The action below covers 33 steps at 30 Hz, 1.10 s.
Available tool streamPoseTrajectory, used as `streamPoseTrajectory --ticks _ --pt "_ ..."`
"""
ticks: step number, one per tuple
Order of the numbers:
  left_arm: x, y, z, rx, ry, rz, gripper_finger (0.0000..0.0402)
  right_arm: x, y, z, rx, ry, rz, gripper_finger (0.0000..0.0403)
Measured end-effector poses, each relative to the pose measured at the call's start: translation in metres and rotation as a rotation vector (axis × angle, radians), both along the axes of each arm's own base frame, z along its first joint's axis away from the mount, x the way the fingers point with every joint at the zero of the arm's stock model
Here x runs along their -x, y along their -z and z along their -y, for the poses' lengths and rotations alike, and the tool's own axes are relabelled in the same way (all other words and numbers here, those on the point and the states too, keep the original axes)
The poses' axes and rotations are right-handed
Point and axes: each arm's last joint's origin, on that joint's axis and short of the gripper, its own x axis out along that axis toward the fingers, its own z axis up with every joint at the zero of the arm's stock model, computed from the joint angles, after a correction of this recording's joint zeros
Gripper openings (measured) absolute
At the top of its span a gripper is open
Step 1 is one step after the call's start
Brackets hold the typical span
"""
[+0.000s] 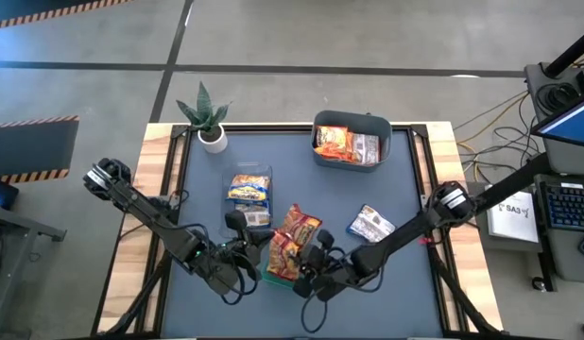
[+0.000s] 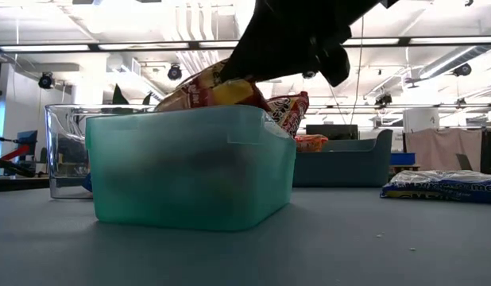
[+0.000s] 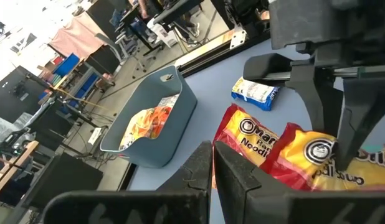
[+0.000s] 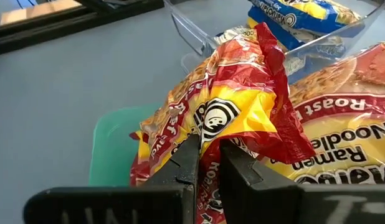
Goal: Sort Maruchan noodles
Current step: Put the red noodle pack into the green bin
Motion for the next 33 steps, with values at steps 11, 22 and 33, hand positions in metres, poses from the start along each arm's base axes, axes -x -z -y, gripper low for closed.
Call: streamPoseTrajectory --ticks 11,22,33 --pt "-0.0001 -0.0002 0.0001 0.002 0.0 0.003 0.0 -0.0027 0.001 0.0048 -0.067 -0.008 -0.02 0.0029" --pt "-0.0002 -0.0001 0.0002 0.006 0.0 0.004 0.0 -0.0027 0.0009 0.005 -0.064 -0.025 -0.029 0.0029" --pt "-0.0003 0.0 0.0002 0.006 0.0 0.004 0.0 -0.0042 0.0014 0.0073 -0.11 -0.023 -0.033 0.0029"
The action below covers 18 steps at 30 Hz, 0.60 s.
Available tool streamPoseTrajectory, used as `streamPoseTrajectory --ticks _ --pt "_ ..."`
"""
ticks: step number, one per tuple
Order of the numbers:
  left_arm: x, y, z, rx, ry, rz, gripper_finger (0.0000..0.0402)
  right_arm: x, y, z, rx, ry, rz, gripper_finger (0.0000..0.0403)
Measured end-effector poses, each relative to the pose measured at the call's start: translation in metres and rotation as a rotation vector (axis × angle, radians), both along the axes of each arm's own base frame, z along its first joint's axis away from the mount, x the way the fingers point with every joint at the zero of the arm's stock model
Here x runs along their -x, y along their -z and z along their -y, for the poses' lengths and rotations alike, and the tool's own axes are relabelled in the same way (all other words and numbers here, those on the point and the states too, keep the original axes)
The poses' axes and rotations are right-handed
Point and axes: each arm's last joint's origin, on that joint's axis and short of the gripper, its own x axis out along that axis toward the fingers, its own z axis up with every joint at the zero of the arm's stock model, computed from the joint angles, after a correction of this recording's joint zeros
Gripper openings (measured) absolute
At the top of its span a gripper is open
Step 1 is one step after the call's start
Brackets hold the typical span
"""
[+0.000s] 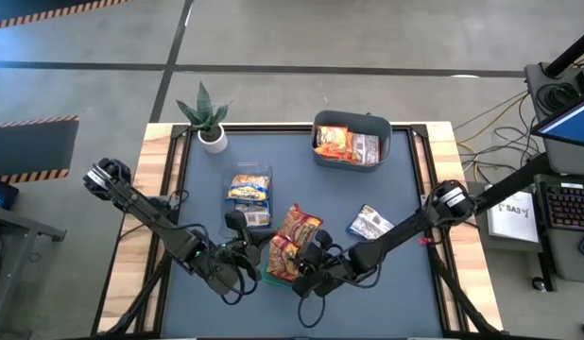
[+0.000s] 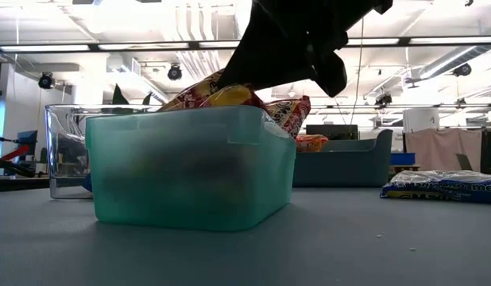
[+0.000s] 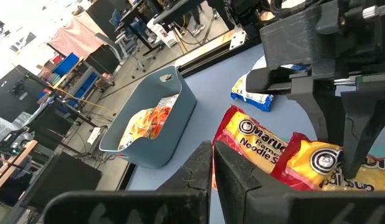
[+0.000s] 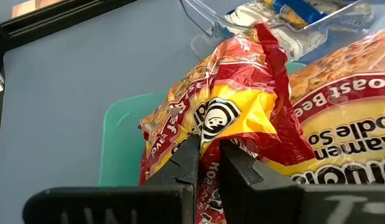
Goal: Sort Maruchan noodles
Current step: Put the red noodle pack into the green bin
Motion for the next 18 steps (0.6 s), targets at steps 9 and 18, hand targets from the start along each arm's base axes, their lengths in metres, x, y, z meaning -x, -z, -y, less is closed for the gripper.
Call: streamPoseTrajectory --ticks 9,18 --pt "0.0 0.0 0.0 0.004 -0.001 0.002 0.0 0.0 -0.0003 0.0004 0.0 -0.02 -0.008 0.0027" --pt "0.0 0.0 0.0 0.007 -0.002 0.004 0.0 -0.0027 -0.0034 0.0024 -0.021 -0.031 -0.021 0.0078"
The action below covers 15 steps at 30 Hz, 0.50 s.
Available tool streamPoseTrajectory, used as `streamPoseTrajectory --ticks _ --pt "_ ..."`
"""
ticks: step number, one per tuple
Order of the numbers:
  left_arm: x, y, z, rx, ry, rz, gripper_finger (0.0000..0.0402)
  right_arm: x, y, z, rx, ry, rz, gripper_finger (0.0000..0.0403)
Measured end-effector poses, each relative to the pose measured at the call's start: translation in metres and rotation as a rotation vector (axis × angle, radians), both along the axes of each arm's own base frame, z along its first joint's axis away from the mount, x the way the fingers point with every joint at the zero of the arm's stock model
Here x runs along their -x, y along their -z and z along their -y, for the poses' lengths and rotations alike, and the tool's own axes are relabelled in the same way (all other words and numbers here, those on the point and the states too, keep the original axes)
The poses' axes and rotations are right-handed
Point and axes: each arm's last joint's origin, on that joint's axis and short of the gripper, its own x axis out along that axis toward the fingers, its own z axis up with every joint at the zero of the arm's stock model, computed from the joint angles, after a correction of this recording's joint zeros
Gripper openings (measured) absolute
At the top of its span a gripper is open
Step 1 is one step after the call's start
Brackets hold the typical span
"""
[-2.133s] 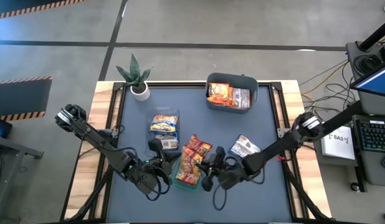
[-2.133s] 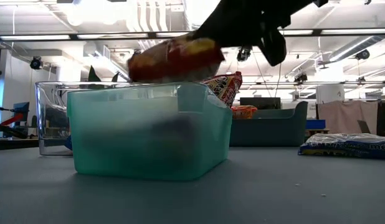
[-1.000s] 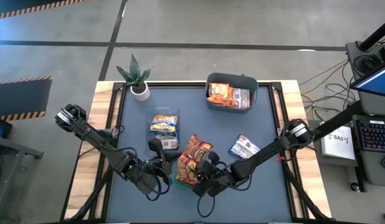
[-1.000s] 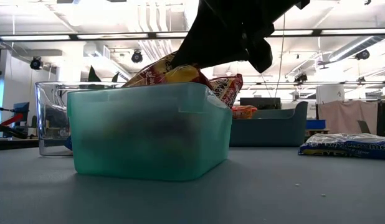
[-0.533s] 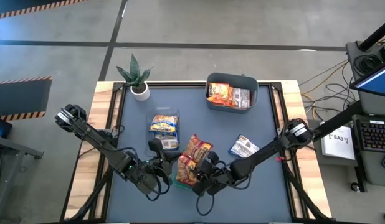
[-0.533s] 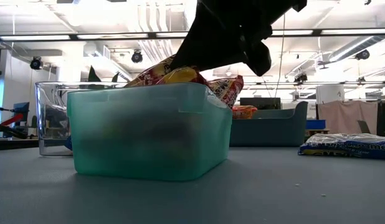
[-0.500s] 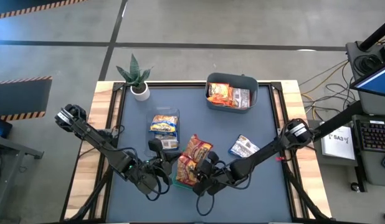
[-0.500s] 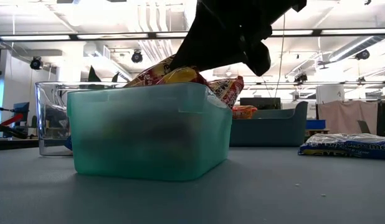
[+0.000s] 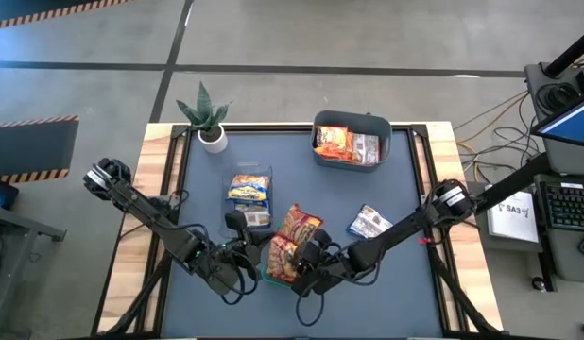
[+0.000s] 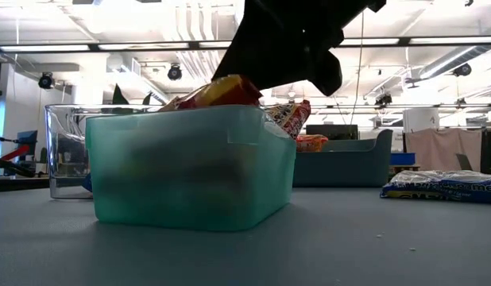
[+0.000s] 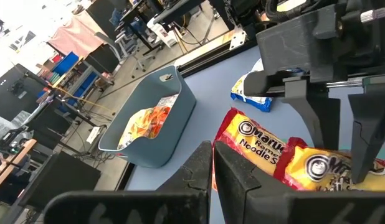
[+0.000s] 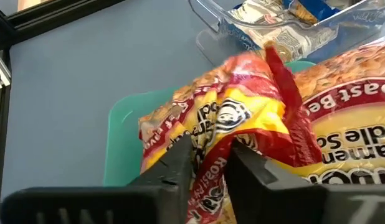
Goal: Sort Maruchan noodles
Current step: Put the red noodle pack into the green bin
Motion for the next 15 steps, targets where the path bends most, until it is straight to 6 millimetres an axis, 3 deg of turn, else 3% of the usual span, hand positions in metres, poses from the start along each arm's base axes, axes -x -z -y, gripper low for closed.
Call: streamPoseTrajectory --ticks 5,15 --pt "0.0 0.0 0.0 0.005 0.0 0.001 0.0 0.001 -0.003 0.0 0.023 -0.008 -0.018 0.012" --pt "-0.002 0.002 0.001 0.076 0.068 -0.025 0.0 0.011 -0.038 0.005 0.072 -0.047 -0.059 0.016"
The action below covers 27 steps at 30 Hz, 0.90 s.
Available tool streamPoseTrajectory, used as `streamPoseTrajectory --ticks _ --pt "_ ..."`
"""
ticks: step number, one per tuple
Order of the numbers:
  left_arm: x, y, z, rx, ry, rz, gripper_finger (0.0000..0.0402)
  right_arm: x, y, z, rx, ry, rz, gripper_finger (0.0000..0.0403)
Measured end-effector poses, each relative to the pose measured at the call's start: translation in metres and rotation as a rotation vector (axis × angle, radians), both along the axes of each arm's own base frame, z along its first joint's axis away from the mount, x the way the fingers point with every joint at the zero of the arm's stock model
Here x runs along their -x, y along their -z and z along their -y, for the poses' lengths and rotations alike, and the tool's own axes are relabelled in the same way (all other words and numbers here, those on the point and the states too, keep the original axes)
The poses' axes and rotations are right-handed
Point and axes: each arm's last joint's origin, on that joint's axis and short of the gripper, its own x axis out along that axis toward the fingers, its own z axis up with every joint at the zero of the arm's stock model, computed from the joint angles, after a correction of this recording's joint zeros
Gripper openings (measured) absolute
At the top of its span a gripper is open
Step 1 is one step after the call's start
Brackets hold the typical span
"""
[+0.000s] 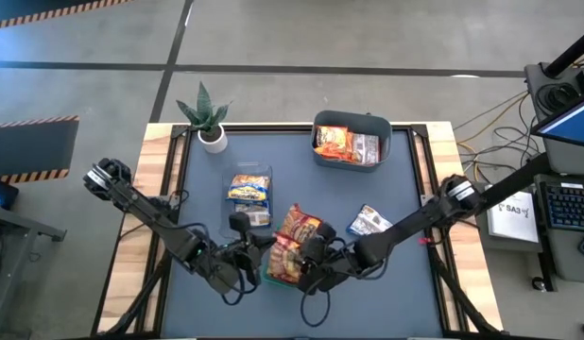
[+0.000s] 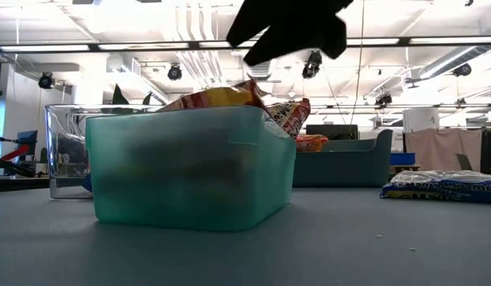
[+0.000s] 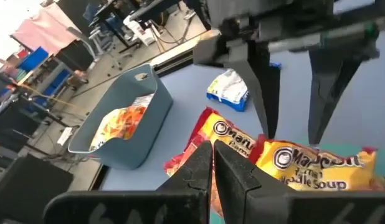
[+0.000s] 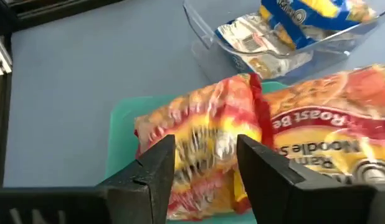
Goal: Sort Maruchan noodles
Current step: Put the red noodle pack into the green bin
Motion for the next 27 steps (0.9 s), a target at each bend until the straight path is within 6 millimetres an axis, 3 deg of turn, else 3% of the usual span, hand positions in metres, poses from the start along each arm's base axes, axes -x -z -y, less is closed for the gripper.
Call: streamPoseTrajectory --ticks 7,15,19,27 --pt "-0.011 0.012 0.0 0.101 0.13 -0.09 0.0 0.026 -0.026 0.014 0.046 -0.006 -0.105 0.0148" --pt "-0.035 0.039 -0.014 0.111 0.1 -0.166 0.0 0.056 -0.052 0.022 0.108 0.022 -0.114 0.0056" --pt "-0.04 0.046 -0.017 0.12 0.104 -0.187 0.0 0.062 -0.056 0.02 0.157 0.037 -0.093 0.0016" --pt "-0.046 0.043 -0.018 0.161 0.191 -0.214 0.0 0.061 -0.052 0.019 0.193 0.038 -0.099 0.0009"
